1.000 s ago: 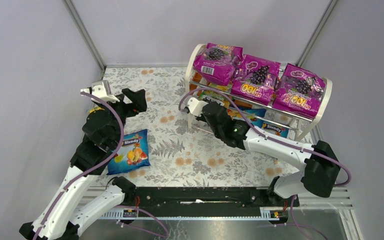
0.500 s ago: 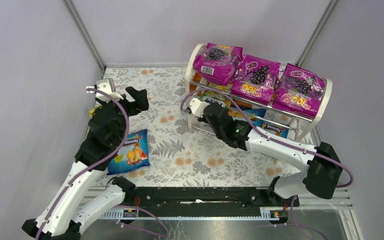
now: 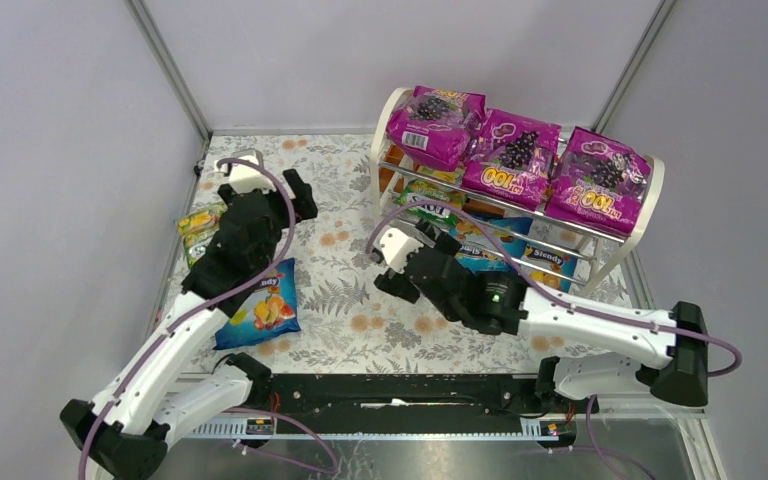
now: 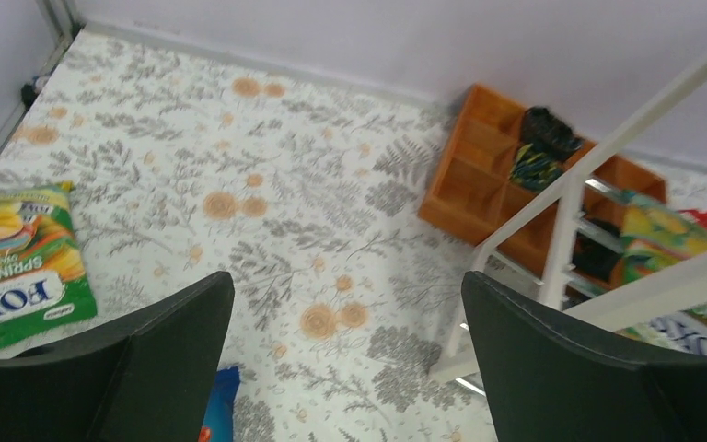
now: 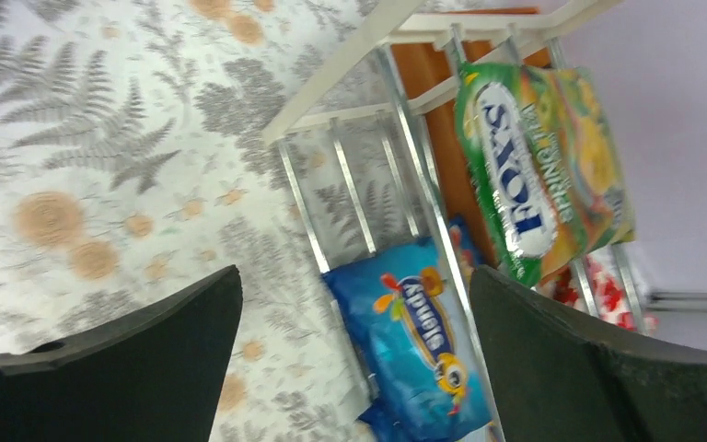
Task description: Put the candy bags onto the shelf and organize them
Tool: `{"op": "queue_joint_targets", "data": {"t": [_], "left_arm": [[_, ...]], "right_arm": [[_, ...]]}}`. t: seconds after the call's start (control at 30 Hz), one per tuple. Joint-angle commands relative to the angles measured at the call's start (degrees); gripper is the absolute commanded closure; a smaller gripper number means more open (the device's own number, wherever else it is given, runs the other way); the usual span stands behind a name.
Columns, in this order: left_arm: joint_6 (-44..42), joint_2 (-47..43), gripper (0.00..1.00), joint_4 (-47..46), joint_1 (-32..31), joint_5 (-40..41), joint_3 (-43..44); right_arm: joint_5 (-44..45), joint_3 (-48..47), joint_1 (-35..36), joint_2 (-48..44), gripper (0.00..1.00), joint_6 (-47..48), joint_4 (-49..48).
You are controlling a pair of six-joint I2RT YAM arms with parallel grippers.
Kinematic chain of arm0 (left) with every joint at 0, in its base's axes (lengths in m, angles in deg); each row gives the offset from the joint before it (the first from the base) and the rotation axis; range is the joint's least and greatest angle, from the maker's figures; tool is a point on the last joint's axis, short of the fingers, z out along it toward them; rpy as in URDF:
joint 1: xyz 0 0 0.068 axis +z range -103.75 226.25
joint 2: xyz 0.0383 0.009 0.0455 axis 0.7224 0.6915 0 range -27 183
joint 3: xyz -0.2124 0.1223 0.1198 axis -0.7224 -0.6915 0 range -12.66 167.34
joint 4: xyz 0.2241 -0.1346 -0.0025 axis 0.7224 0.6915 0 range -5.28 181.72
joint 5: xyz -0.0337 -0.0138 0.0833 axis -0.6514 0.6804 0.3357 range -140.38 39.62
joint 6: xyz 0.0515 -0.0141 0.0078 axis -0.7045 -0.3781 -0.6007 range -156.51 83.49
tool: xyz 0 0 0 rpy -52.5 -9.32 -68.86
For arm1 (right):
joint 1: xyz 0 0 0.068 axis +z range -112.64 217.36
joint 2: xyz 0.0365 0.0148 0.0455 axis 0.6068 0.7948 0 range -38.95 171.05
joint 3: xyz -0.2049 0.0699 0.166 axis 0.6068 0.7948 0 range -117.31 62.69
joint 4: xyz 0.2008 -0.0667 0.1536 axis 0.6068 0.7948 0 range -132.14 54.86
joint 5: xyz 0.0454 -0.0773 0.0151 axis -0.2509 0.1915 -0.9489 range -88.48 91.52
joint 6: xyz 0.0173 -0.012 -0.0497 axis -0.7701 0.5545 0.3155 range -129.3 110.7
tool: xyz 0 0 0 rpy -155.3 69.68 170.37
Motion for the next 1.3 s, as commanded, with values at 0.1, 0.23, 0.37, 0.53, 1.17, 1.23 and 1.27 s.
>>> {"op": "queue_joint_targets", "data": {"t": [0.1, 0.23, 0.37, 0.53, 1.17, 1.23, 1.27], "left_arm": [[5.1, 5.2, 0.01, 5.3, 0.5, 3.9, 0.6], [10.8, 6.0, 0.01, 11.8, 2.6, 1.7, -1.0], [12.6, 9.3, 0.01, 15.8, 10.1, -2.2, -1.1], [9.6, 18.9, 0.01, 11.8, 21.9, -3.5, -1.1], [1.8, 59.5, 0.19, 10.9, 37.0, 1.9, 19.8], [1.7, 60.4, 0.22, 11.2, 37.2, 1.7, 20.5], [1.6, 60.9, 0.23, 11.3, 37.3, 1.9, 20.6]], "right_arm": [[-13.7, 5.6, 1.1, -12.9, 0.00, -17.7, 2.1], [-18.5, 12.0, 1.1, -21.2, 0.00, -21.7, -1.5], [-22.3, 16.8, 1.1, -27.5, 0.00, -23.9, -4.1], [-26.3, 19.5, 1.1, -31.3, 0.00, -25.1, -4.3], [-24.8, 23.8, 1.1, -40.5, 0.00, -26.9, -6.6], [-24.7, 23.6, 1.1, -39.7, 0.00, -26.7, -6.5], [-24.6, 23.4, 1.1, -39.3, 0.00, -26.6, -6.4]]}}
